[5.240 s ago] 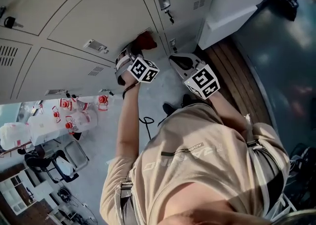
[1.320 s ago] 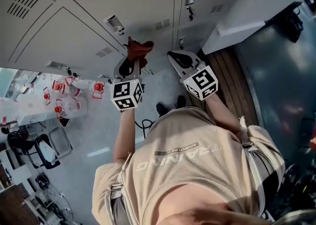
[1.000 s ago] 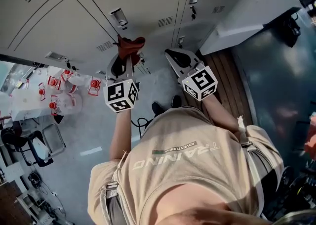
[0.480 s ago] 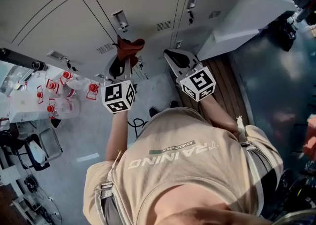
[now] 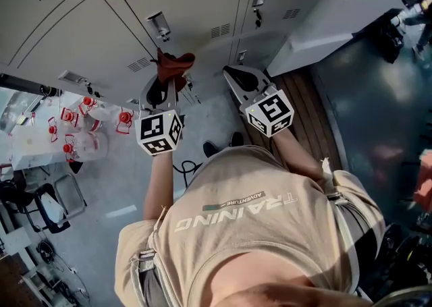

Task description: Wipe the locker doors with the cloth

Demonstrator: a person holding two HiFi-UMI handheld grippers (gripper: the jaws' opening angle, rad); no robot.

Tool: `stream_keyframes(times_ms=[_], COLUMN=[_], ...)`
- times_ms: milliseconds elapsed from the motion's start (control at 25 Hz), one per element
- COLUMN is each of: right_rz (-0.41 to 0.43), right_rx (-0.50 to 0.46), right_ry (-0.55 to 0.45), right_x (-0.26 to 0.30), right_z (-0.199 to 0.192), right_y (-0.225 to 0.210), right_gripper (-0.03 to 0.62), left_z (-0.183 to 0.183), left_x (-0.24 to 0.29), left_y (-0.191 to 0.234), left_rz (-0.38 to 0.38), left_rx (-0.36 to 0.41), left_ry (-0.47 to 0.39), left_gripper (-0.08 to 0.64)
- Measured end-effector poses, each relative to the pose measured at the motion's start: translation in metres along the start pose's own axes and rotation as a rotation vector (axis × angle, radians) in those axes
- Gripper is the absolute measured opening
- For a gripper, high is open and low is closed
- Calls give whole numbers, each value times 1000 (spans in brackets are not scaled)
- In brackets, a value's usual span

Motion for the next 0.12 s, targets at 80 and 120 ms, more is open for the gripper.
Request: stream_keyframes(times_ms=[80, 120], right_rz=[1, 1], right_rx=[3, 4], right_ry=[2, 2], right_x=[2, 2], right_z=[-2, -3], right_y=[-1, -1], right_gripper=[14, 14], left_z=[-2, -4], left_x=[1, 2], left_y=[2, 3], left_rz=[4, 6], left_rx=[-5, -7], left_ry=[3, 4], left_gripper=[83, 83])
Point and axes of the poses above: the fingertips, and each gripper's own axes: x forward along the fingers, y to its left, z out of its top, the point moved 4 cm from there along -x, backward along the fingers, and after that the axes turned 7 degrees about y, right-handed, at the moved point
